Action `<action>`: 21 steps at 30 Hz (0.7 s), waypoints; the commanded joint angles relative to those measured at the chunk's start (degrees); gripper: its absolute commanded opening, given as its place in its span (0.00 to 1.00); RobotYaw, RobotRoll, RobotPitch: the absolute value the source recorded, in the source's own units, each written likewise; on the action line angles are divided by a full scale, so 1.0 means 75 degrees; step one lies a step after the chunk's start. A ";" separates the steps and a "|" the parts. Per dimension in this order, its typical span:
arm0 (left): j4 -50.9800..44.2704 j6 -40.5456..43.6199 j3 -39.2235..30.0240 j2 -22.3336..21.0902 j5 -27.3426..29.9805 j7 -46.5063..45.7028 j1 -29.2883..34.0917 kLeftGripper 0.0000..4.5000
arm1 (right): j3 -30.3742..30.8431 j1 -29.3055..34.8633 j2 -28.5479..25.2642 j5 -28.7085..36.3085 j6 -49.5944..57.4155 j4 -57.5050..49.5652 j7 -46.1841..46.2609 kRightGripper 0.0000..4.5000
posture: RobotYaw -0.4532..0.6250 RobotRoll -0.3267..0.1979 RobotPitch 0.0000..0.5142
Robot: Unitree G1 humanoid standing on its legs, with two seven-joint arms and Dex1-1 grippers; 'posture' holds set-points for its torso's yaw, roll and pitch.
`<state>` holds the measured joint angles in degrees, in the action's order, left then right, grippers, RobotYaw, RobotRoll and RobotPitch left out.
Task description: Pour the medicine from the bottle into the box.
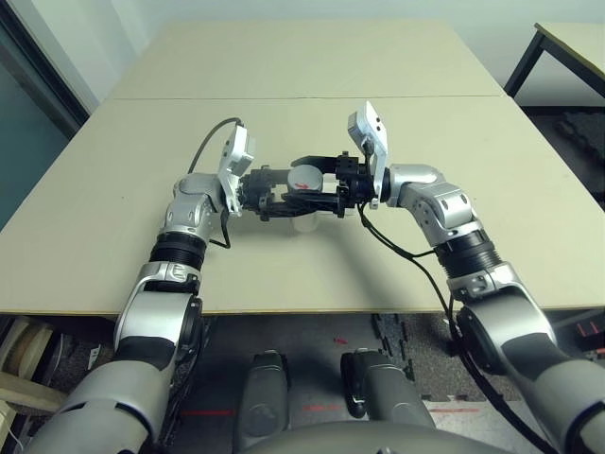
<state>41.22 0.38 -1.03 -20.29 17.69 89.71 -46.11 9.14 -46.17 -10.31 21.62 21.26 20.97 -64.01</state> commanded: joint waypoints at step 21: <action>-0.1947 0.1696 0.0155 -0.0339 0.0823 0.0030 0.1116 0.60 | -0.0087 -0.0411 -0.0292 0.0227 -0.0712 0.0568 -0.2142 1.00 | 0.40 0.62 0.15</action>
<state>27.71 12.76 -0.12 -22.07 23.29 90.23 -37.90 8.44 -48.21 -12.33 23.79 16.90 24.37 -79.69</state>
